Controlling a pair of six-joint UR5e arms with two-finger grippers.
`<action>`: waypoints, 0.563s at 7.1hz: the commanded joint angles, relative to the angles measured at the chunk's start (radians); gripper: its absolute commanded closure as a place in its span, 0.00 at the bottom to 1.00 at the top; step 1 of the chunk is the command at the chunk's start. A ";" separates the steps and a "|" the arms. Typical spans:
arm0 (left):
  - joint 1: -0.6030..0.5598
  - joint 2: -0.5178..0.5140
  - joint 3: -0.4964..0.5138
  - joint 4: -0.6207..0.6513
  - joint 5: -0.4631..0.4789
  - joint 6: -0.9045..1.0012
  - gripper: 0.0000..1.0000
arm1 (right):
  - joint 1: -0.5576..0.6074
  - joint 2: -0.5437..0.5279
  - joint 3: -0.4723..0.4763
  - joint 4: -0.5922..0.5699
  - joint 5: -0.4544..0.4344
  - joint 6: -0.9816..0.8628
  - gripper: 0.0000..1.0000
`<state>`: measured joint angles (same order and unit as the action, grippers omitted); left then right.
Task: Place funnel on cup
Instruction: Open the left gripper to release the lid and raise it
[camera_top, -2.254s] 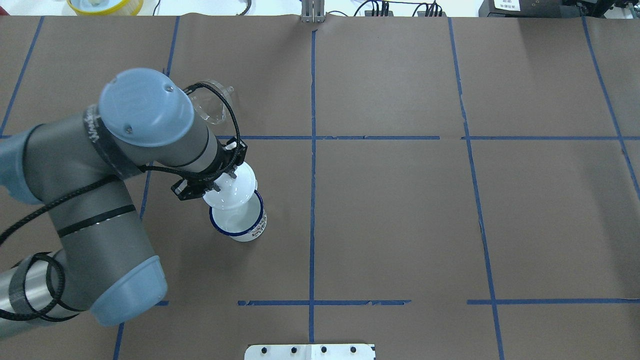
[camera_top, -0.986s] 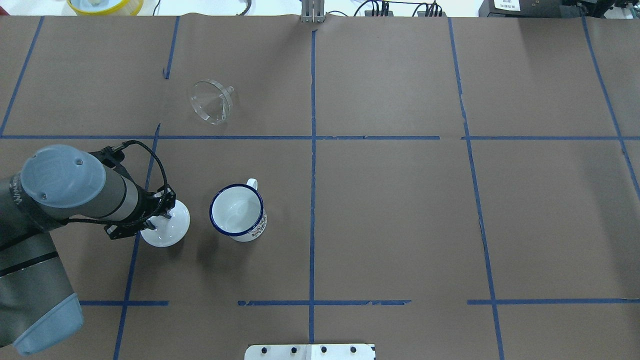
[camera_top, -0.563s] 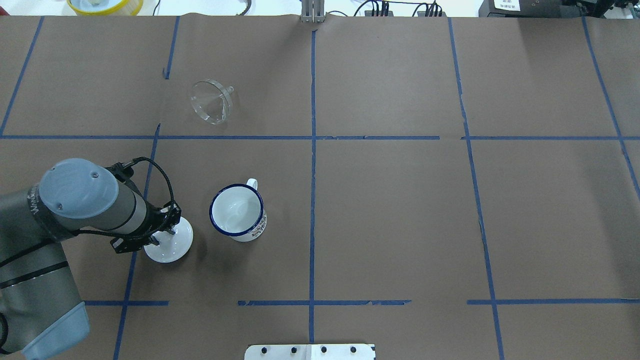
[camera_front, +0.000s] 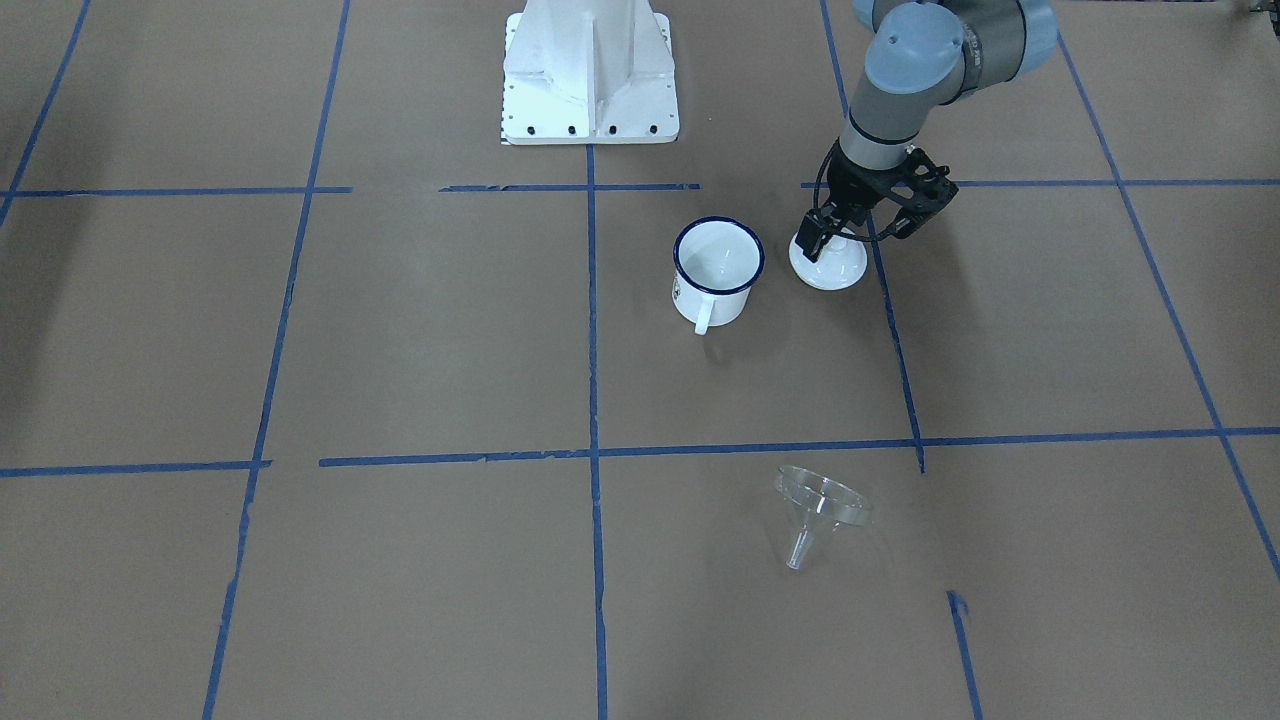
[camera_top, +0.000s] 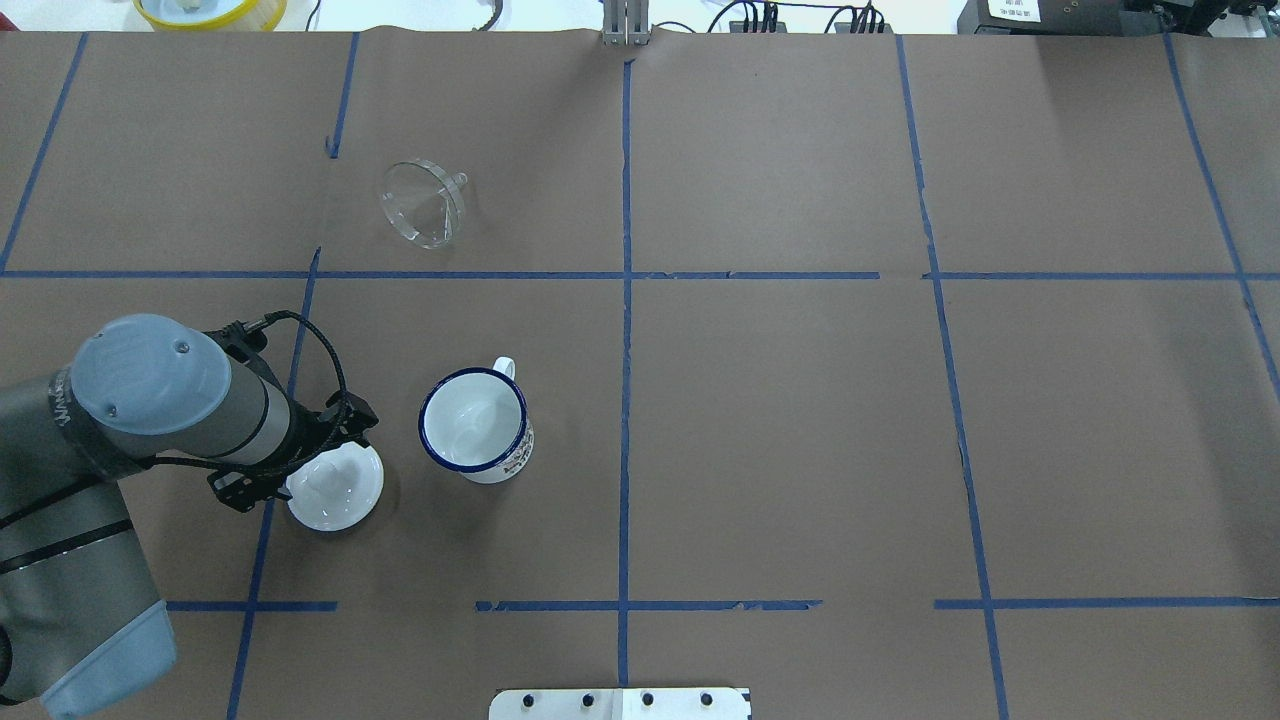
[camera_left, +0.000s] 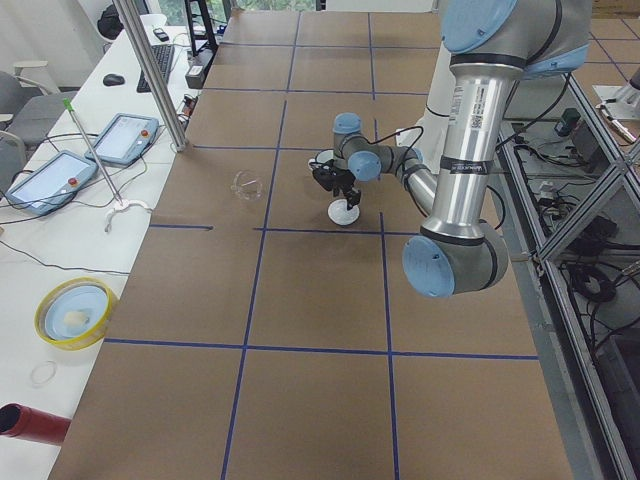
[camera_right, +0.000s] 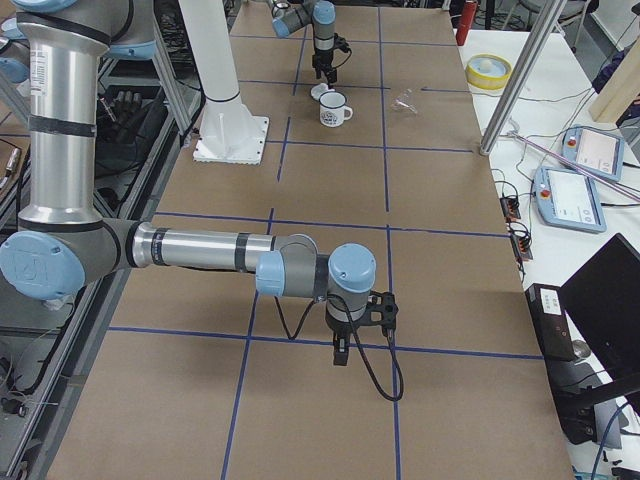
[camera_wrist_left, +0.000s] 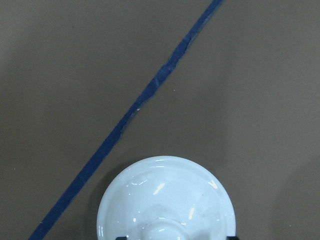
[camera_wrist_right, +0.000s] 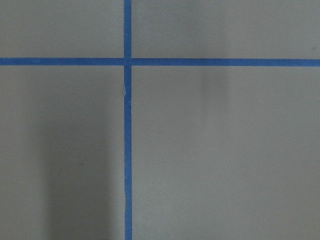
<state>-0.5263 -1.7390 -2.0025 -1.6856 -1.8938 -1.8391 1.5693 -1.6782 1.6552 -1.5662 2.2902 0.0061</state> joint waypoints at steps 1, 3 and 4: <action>-0.105 -0.008 0.013 -0.040 0.004 0.006 0.03 | 0.000 0.000 0.000 0.000 0.000 0.000 0.00; -0.231 -0.025 0.103 -0.246 0.002 -0.076 0.01 | 0.000 0.000 0.000 0.000 0.000 0.000 0.00; -0.248 -0.069 0.195 -0.404 0.008 -0.198 0.01 | 0.000 0.000 0.000 0.000 0.000 0.000 0.00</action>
<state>-0.7375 -1.7700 -1.9000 -1.9186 -1.8900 -1.9197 1.5693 -1.6782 1.6552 -1.5662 2.2902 0.0061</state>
